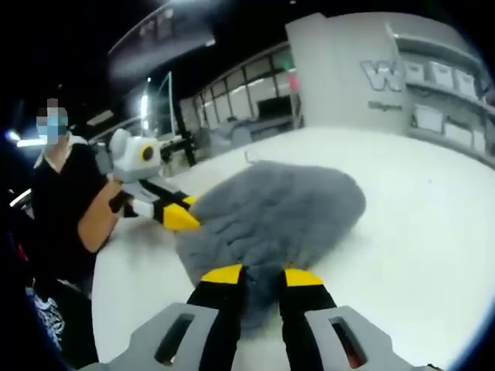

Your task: Open the folded towel by lifting each exposed corner and separating the folded layers until the towel lies flat within the target outline without major curled edges

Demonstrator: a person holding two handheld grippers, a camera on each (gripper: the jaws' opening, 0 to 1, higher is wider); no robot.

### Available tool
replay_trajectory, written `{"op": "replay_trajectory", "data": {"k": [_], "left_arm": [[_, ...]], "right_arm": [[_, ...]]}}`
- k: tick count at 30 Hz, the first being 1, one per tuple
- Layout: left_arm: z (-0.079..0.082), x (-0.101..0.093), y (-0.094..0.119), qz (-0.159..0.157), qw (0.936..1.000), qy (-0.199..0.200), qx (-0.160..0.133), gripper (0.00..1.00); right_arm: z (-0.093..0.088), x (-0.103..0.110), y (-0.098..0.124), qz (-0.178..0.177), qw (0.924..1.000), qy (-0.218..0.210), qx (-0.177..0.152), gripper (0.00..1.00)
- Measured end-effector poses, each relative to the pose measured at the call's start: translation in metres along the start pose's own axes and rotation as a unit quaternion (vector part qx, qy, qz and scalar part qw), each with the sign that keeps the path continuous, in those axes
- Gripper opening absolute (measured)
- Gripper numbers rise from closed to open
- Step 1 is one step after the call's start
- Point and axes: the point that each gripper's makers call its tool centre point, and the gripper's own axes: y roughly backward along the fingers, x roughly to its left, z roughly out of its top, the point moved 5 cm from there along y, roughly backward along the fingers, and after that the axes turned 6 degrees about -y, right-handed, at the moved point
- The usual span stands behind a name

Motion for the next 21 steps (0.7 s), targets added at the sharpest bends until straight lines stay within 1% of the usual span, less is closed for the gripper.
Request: {"op": "replay_trajectory", "data": {"k": [4,21], "left_arm": [[-0.0015,-0.0039,0.0016,0.001,1.0,-0.006,0.006,0.09],[-0.0032,-0.0035,0.0033,0.005,0.9999,-0.011,0.003,0.09]], "right_arm": [[-0.0026,0.0044,0.0019,0.0,1.0,0.0,0.001,0.12],[-0.0032,0.0032,0.0005,0.003,1.0,-0.004,0.0,0.12]]}}
